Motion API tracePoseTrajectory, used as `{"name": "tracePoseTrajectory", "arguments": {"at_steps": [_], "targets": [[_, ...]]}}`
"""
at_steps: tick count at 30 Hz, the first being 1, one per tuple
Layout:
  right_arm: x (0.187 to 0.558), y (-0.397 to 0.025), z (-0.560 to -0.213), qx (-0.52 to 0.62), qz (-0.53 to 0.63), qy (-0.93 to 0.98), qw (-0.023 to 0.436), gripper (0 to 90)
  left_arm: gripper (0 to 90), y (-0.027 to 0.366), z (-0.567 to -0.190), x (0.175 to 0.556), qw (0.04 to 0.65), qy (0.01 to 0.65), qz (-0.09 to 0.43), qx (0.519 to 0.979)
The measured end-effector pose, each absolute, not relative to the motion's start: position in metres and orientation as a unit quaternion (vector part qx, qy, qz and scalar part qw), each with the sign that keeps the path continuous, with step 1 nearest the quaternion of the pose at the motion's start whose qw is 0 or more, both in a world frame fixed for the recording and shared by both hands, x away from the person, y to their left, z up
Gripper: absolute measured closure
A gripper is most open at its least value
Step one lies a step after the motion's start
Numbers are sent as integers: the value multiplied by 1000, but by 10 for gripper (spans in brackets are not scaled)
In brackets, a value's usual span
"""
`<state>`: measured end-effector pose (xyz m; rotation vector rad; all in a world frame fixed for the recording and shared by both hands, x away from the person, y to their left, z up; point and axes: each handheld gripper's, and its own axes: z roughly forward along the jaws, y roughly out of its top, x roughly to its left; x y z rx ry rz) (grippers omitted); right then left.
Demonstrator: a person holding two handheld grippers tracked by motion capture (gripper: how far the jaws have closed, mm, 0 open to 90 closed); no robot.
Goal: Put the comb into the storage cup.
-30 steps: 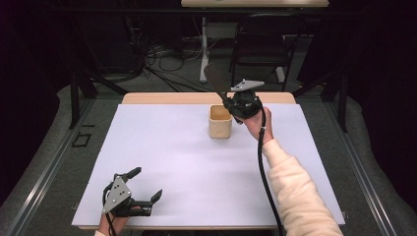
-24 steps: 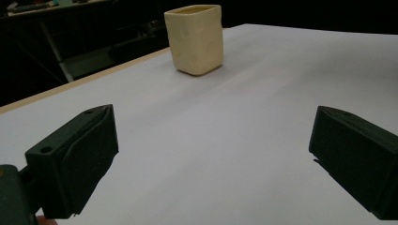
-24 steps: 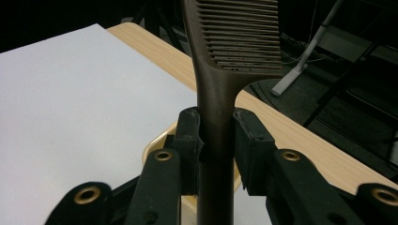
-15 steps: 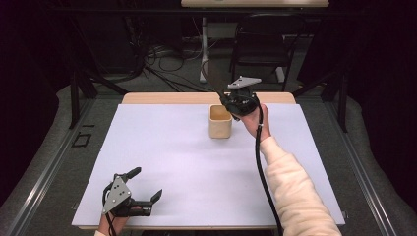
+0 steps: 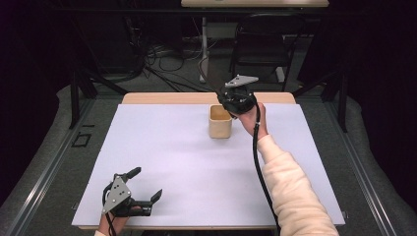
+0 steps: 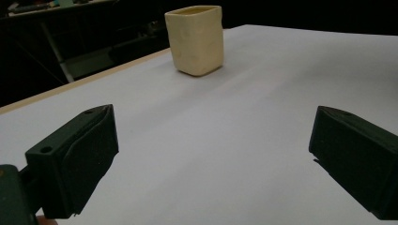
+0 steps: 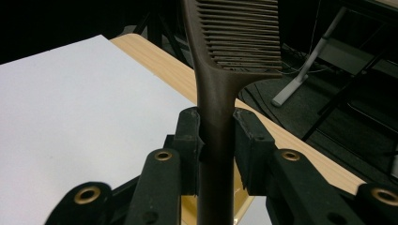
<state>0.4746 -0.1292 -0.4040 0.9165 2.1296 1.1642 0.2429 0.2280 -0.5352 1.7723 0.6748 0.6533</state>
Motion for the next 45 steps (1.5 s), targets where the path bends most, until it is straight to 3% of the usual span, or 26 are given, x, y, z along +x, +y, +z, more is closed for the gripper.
{"name": "tracePoseTrajectory", "arguments": {"at_steps": [45], "targets": [[489,-121,-409,342,489,752,278,726,17,228,-535,242,541,284,274,743]]}}
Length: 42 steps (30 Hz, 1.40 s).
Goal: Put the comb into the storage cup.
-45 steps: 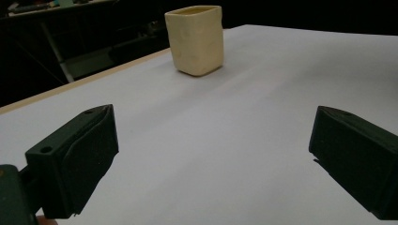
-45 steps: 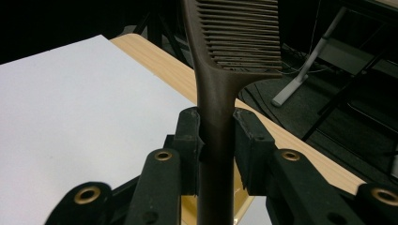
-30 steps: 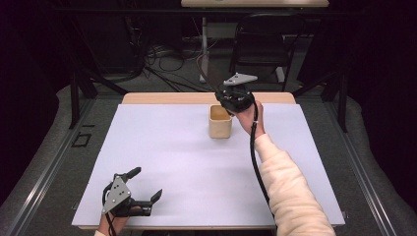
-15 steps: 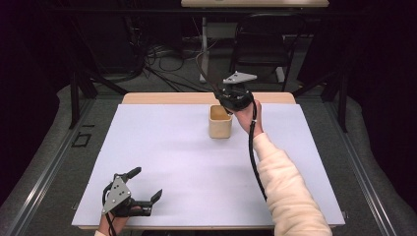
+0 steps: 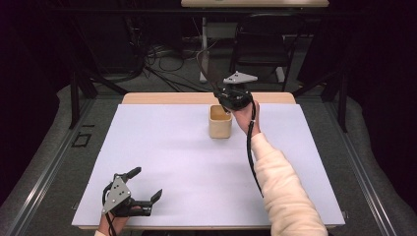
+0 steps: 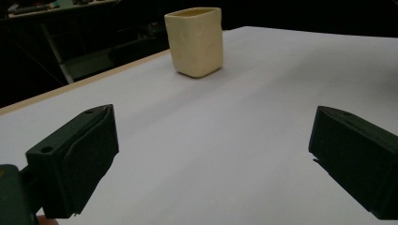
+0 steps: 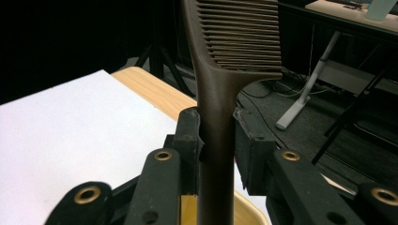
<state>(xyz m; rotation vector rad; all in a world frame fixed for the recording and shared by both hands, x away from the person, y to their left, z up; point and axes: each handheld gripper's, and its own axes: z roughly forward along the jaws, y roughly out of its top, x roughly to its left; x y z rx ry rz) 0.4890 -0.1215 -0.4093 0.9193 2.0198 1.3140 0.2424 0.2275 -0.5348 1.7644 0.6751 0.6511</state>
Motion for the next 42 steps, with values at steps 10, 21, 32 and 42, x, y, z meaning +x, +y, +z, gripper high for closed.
{"name": "tracePoseTrajectory", "arguments": {"at_steps": [10,21,32,42], "targets": [[494,-118,-415,340,495,746,288,726,18,227,-535,242,541,286,273,742],[497,-105,-422,330,498,748,287,726,19,228,-535,242,542,285,272,742],[502,-104,-430,323,497,750,294,726,23,229,-535,242,541,286,274,741],[503,-105,-443,321,488,759,287,725,23,228,-535,242,543,286,275,740]]}}
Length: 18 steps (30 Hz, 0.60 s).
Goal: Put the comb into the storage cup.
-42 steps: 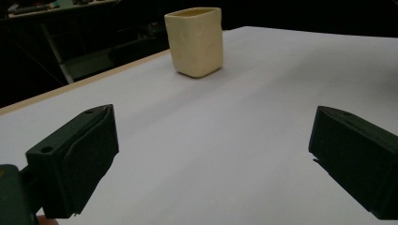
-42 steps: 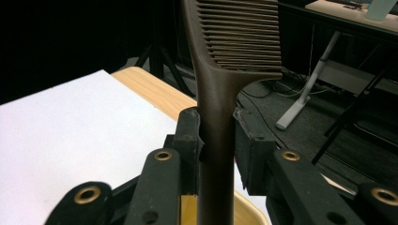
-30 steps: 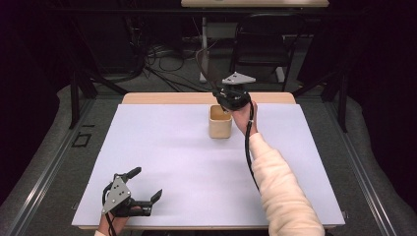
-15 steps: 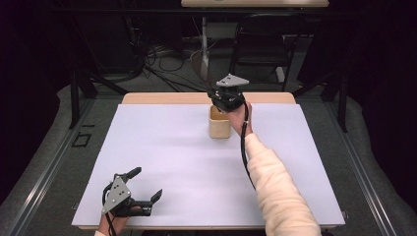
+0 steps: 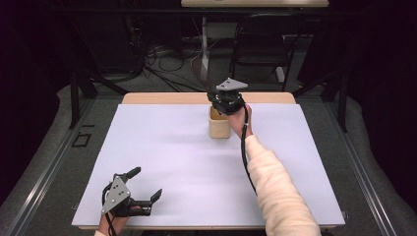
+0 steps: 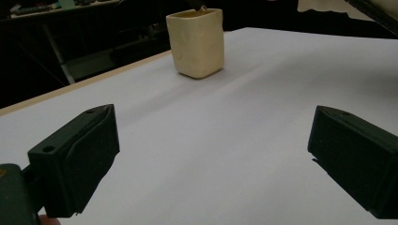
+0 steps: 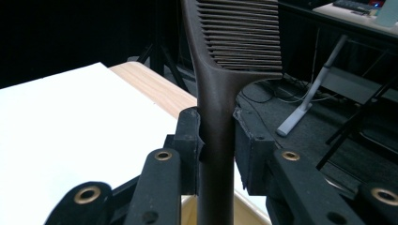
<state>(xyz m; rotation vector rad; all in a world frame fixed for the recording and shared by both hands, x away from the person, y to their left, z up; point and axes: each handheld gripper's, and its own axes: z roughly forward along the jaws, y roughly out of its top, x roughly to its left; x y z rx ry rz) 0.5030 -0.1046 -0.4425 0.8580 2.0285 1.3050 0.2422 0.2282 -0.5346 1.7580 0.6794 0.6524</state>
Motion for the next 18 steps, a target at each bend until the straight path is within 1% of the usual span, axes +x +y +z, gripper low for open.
{"name": "tracePoseTrajectory", "arguments": {"at_steps": [18], "targets": [[504,-106,-455,318,482,768,277,725,23,228,-535,242,543,286,275,740]]}}
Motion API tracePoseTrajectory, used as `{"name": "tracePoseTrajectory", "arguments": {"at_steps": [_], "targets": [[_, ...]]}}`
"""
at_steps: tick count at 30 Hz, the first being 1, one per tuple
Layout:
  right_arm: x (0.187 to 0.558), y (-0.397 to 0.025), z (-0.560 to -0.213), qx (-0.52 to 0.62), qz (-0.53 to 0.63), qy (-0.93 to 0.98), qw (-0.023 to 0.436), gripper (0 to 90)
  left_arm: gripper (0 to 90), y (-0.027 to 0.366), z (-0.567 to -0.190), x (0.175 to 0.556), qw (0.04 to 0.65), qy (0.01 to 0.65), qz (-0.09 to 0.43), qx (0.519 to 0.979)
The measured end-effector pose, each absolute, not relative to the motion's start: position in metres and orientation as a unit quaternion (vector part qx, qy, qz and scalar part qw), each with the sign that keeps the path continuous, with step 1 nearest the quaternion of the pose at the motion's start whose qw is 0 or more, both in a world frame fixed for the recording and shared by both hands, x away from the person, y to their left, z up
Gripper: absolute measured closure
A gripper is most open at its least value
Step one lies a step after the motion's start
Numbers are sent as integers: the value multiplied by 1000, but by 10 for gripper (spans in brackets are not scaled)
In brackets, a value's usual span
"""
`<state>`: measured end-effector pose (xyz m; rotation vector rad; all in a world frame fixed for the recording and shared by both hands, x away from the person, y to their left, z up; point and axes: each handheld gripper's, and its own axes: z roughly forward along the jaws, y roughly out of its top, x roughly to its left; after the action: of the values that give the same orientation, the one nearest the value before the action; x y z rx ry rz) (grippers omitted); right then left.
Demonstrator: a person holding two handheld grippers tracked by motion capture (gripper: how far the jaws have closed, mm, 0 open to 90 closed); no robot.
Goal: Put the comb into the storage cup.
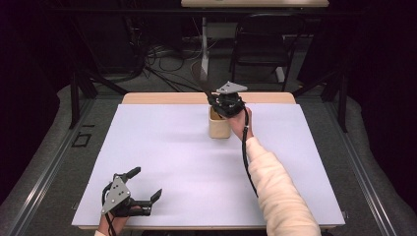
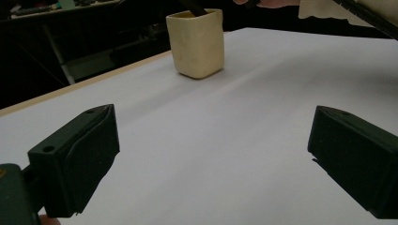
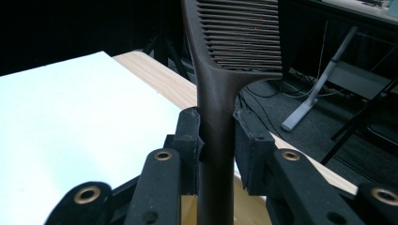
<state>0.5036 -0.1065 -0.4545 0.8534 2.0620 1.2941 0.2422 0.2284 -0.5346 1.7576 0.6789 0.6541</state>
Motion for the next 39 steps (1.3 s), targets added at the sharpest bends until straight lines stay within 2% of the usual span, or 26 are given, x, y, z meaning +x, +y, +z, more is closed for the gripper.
{"name": "tracePoseTrajectory", "arguments": {"at_steps": [39], "targets": [[501,-119,-480,325,457,783,269,722,25,228,-535,242,542,287,275,740]]}}
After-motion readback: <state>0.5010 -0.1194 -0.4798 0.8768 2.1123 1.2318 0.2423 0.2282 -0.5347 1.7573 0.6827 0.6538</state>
